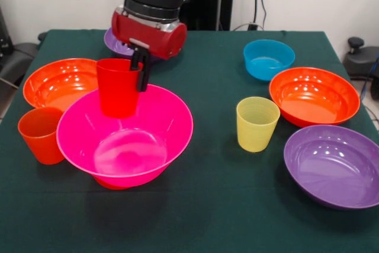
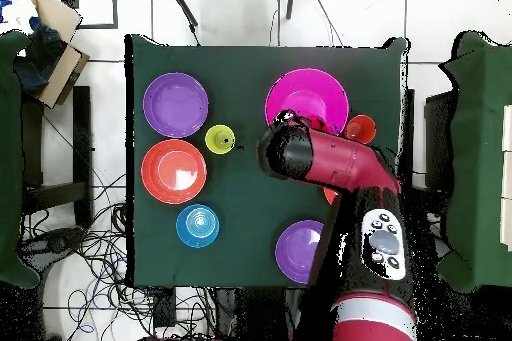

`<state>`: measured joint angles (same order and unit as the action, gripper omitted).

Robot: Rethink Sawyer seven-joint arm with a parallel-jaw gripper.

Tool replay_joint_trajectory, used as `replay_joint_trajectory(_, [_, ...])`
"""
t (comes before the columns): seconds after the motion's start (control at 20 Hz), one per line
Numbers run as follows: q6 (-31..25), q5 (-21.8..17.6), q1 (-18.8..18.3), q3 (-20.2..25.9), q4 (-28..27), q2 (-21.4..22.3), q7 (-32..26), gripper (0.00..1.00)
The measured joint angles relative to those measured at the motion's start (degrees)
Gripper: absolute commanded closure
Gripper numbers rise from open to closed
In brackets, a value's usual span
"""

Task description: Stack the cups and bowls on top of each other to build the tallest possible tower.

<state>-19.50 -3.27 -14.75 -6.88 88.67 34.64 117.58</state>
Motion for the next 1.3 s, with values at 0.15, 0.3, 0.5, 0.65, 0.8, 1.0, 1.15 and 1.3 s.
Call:
replay_joint_trajectory(0.15, [0.0,-0.49,-1.8,0.68,0.2,-0.9,0.0,1.0])
replay_joint_trajectory(0.3, [0.01,-1.06,-2.71,1.07,0.34,-1.6,0.0,1.0])
replay_joint_trajectory(0.5, [0.01,-1.86,-3.38,1.88,0.76,-2.34,0.0,1.0])
replay_joint_trajectory(0.65, [0.02,-1.99,-3.74,2.75,1.12,-2.44,0.0,1.0])
replay_joint_trajectory(0.8, [0.02,-2.0,-4.27,3.98,1.47,-2.45,0.0,1.0])
replay_joint_trajectory(1.0, [0.02,-2.0,-4.48,4.82,1.53,-2.44,0.0,1.0])
replay_joint_trajectory(1.15, [0.02,-2.0,-4.47,5.05,1.53,-2.44,0.0,1.0])
replay_joint_trajectory(1.3, [0.02,-2.0,-4.47,5.12,1.53,-2.4,0.0,1.0])
